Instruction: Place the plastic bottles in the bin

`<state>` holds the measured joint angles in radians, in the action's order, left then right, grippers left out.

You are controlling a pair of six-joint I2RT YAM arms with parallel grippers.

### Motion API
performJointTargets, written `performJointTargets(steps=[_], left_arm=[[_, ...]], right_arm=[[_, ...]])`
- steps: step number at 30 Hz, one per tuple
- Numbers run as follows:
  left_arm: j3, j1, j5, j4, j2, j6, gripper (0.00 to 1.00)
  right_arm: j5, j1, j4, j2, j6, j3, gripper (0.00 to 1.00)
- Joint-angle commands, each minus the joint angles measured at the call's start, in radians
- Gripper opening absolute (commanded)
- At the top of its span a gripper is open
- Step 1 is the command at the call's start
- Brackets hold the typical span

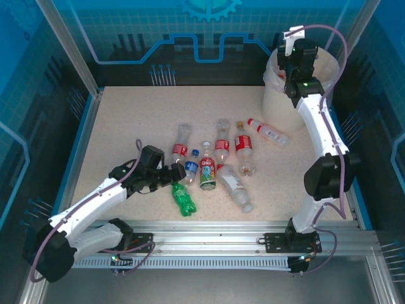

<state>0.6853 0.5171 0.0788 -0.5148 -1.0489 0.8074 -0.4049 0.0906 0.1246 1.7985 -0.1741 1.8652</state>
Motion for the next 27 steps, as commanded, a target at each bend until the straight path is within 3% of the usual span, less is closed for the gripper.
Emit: performJointTargets(steps=[1,9,19,27], left_arm=[[-0.022,0.021,0.021,0.022,-0.027,0.024,0.92],[-0.039,0.091,-0.014,0.001,-0.073,0.06,0.89],[-0.049,0.156,-0.042,-0.05,-0.123,0.098,0.91],[-0.081,0.209,-0.034,-0.053,-0.132,0.146,0.93]], right_arm=[[-0.028,-0.026,0.039,0.059,0.018,0.043,0.43],[-0.003,-0.06,0.114,0.124,0.066,0.081,0.51],[0.024,-0.083,0.211,0.162,0.093,0.145,0.75],[0.041,-0.087,0.271,0.154,0.086,0.192,0.85]])
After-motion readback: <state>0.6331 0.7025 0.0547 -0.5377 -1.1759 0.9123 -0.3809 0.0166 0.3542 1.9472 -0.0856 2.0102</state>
